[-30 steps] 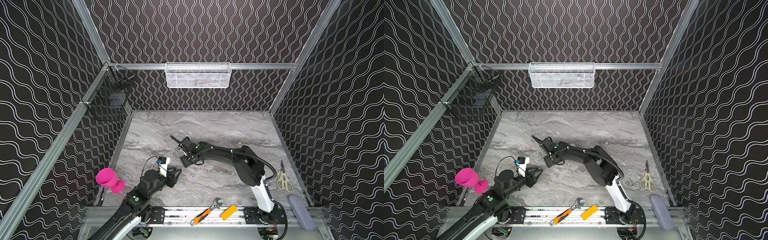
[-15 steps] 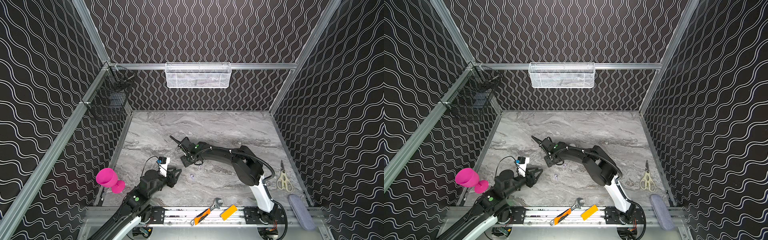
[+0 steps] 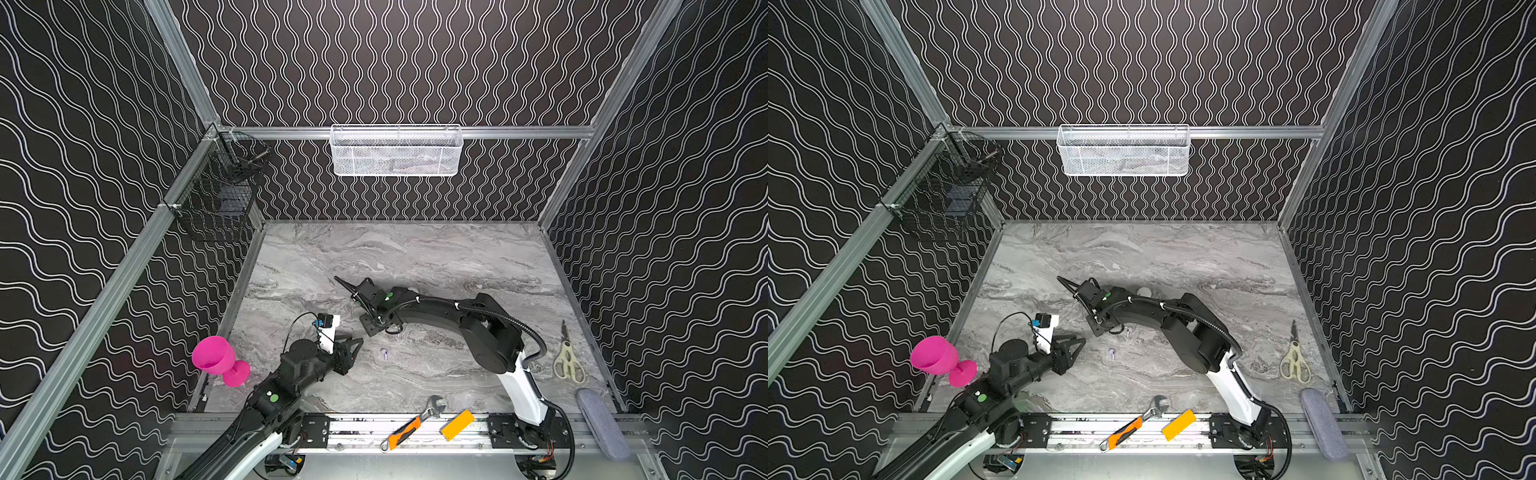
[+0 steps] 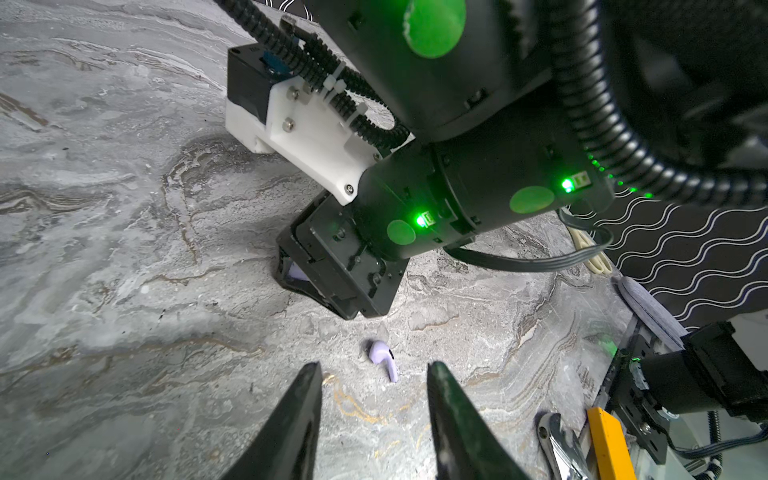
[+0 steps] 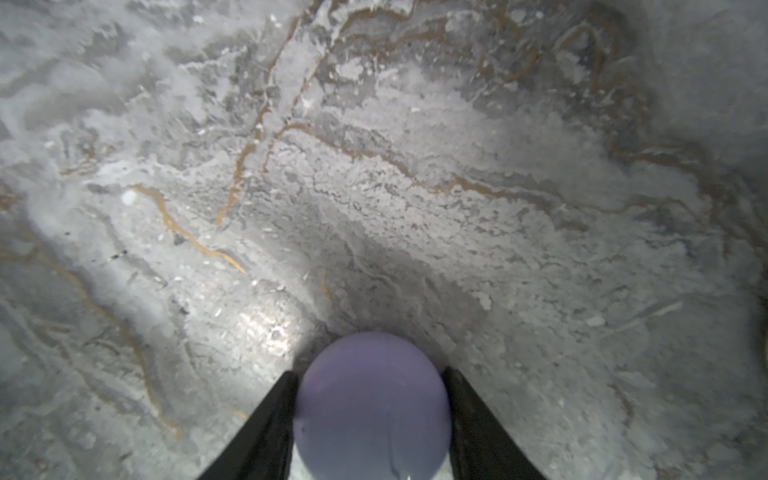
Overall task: Insert the wireless bluetooth earbuds into the charging case
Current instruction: 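Close the right gripper on the lavender case and lift it, then carry the lavender case toward the left gripper while the left gripper reaches for it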
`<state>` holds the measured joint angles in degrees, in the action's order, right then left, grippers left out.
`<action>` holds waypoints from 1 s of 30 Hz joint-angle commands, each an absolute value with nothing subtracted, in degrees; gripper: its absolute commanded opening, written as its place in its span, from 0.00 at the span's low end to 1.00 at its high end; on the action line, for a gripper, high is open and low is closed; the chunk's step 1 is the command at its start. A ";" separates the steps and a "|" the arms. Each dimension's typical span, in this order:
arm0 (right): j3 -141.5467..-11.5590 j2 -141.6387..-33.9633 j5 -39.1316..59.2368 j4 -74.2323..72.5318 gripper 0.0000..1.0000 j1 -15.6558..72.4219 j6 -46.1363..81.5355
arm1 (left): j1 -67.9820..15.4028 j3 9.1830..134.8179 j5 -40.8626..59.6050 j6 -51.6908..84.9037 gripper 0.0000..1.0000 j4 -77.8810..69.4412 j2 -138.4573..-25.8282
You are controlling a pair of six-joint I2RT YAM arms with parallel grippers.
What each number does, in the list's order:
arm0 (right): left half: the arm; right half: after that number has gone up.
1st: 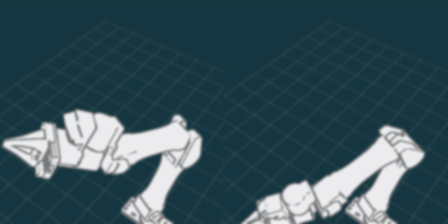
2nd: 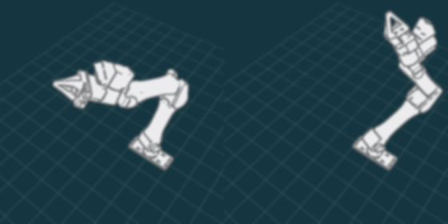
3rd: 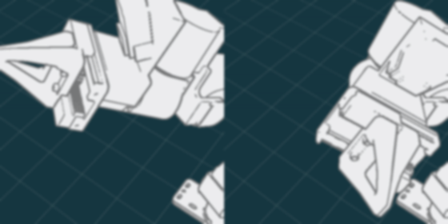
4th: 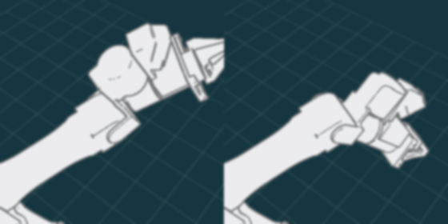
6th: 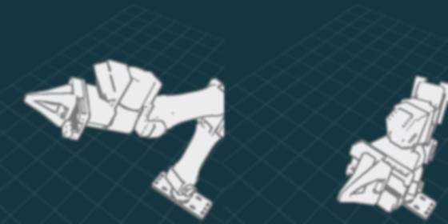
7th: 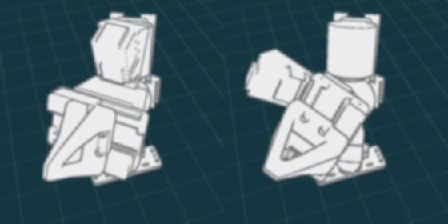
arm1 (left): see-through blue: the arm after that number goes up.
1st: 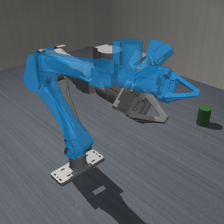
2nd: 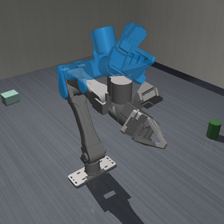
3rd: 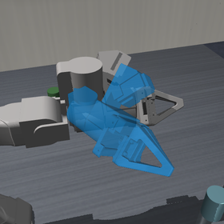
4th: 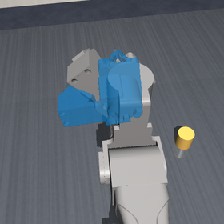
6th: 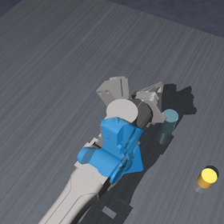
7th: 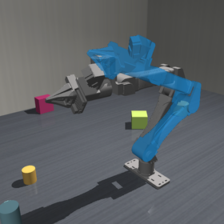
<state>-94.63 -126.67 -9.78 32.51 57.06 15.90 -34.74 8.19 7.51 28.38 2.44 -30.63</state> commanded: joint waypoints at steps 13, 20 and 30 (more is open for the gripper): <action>-84.60 -117.45 -19.73 24.06 0.51 58.67 14.81 | -34.85 10.73 7.38 28.39 0.45 1.92 -32.62; -74.86 -107.01 -21.27 13.98 0.49 58.80 12.74 | -34.80 13.94 7.77 28.43 0.45 3.17 -35.13; -57.66 -90.65 -20.15 -1.67 0.46 59.93 8.34 | -34.88 20.26 11.27 31.09 0.46 3.08 -42.28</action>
